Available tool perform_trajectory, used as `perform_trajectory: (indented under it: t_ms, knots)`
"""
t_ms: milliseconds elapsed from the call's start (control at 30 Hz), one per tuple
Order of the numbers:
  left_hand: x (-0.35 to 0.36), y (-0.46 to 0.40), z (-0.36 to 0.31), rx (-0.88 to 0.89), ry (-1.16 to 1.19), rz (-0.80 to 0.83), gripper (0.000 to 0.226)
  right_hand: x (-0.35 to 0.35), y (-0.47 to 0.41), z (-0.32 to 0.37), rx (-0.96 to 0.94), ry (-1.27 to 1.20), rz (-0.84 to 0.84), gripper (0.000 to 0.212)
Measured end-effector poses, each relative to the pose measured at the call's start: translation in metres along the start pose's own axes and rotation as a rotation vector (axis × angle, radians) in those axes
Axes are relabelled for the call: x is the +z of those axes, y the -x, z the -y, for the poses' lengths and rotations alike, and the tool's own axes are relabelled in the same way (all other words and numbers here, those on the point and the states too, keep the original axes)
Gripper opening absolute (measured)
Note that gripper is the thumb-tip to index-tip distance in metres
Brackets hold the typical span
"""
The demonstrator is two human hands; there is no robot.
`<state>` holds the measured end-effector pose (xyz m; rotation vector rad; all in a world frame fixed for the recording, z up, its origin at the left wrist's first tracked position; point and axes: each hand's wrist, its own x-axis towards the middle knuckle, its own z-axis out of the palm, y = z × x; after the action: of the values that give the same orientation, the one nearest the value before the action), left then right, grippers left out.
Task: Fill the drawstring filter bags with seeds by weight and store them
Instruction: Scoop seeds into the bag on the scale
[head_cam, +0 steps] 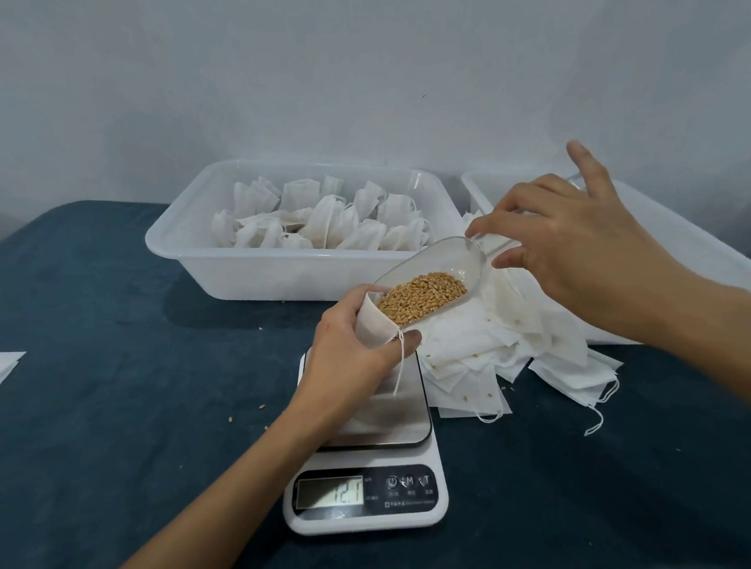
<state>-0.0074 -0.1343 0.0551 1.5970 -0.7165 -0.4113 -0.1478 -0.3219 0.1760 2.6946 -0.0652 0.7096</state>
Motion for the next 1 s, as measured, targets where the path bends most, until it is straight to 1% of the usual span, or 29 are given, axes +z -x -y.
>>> perform_trajectory:
  t_ms: [167,333,500,733,867,1000]
  knots:
    - [-0.0002,-0.0003,-0.0004,0.003,0.015,-0.006,0.051,0.0009,0.0001,0.0003,-0.006,0.008,-0.006,0.032]
    - [-0.0004,-0.0011,-0.0008,-0.002,0.027,0.002,0.048,0.0014,-0.0009,-0.0002,-0.005,0.012,-0.015,0.032]
    - [-0.0016,0.0007,-0.0026,-0.026,0.114,0.056,0.048,0.0016,-0.0005,-0.0005,-0.018,0.020,-0.045,0.032]
    - [-0.0012,0.0042,-0.0058,0.010,0.161,0.095,0.048,-0.0008,-0.0009,-0.0027,-0.024,0.030,-0.062,0.034]
    - [-0.0013,0.0033,-0.0041,0.018,0.139,0.077,0.046,-0.0012,-0.0010,-0.0020,-0.035,0.038,-0.074,0.034]
    - [-0.0017,0.0024,-0.0025,0.047,0.046,0.017,0.043,0.0000,-0.0014,-0.0004,-0.055,0.057,-0.088,0.032]
